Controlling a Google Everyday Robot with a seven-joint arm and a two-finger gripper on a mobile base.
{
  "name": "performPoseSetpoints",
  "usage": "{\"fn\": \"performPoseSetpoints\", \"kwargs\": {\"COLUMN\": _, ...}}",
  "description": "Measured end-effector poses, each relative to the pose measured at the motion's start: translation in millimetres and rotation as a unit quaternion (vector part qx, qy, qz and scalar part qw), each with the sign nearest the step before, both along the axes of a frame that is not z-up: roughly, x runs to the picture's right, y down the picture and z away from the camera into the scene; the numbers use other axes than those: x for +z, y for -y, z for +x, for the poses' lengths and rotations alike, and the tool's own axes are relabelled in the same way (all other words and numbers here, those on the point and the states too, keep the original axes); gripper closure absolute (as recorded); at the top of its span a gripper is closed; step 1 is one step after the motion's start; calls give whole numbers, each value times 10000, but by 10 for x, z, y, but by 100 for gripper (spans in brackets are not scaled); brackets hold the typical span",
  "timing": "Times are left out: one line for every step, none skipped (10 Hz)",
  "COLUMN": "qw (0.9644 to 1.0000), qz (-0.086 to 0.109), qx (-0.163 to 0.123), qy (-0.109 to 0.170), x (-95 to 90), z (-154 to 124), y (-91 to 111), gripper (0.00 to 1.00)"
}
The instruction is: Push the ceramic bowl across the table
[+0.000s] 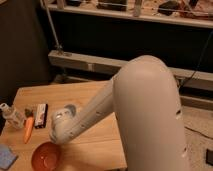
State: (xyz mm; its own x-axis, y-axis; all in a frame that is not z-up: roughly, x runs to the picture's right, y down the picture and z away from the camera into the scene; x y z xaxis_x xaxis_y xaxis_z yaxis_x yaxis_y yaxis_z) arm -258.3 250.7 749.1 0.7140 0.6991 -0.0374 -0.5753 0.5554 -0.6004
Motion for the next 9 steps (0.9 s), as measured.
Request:
{"fn": "performPoseSetpoints", "kwargs": {"qw": 10000, "qz": -77, "qx": -6, "qy": 8, "x": -42, "z": 37, "y": -29, "gripper": 100}}
{"fn": "performPoseSetpoints", "kwargs": {"qw": 9999, "qz": -122, "qx": -40, "qy": -15, "x": -77, "z": 80, "y": -59, "gripper": 100}}
{"fn": "performPoseSetpoints", "kwargs": {"qw": 9998, "qz": -110, "qx": -96, "qy": -98, "x": -109, "z": 134, "y": -66, "gripper": 100}}
{"fn": "performPoseSetpoints", "kwargs": {"qw": 9996, "qz": -24, "qx": -183, "qy": -235, "x": -130, "z": 197, "y": -46, "gripper": 100}}
{"fn": "performPoseSetpoints", "kwargs": {"qw": 9988, "qz": 81, "qx": -236, "qy": -417, "x": -142, "z": 259, "y": -6, "gripper": 100}}
{"fn": "performPoseSetpoints", "kwargs": {"qw": 9970, "qz": 268, "qx": -277, "qy": -676, "x": -152, "z": 335, "y": 77, "gripper": 100}}
{"fn": "performPoseSetpoints", "kwargs": {"qw": 9931, "qz": 524, "qx": -304, "qy": -1006, "x": -163, "z": 410, "y": 177, "gripper": 100}}
{"fn": "performPoseSetpoints", "kwargs": {"qw": 9910, "qz": 630, "qx": -325, "qy": -1136, "x": -177, "z": 417, "y": 198, "gripper": 100}}
{"fn": "performPoseSetpoints", "kwargs": {"qw": 9881, "qz": 747, "qx": -378, "qy": -1292, "x": -193, "z": 407, "y": 186, "gripper": 100}}
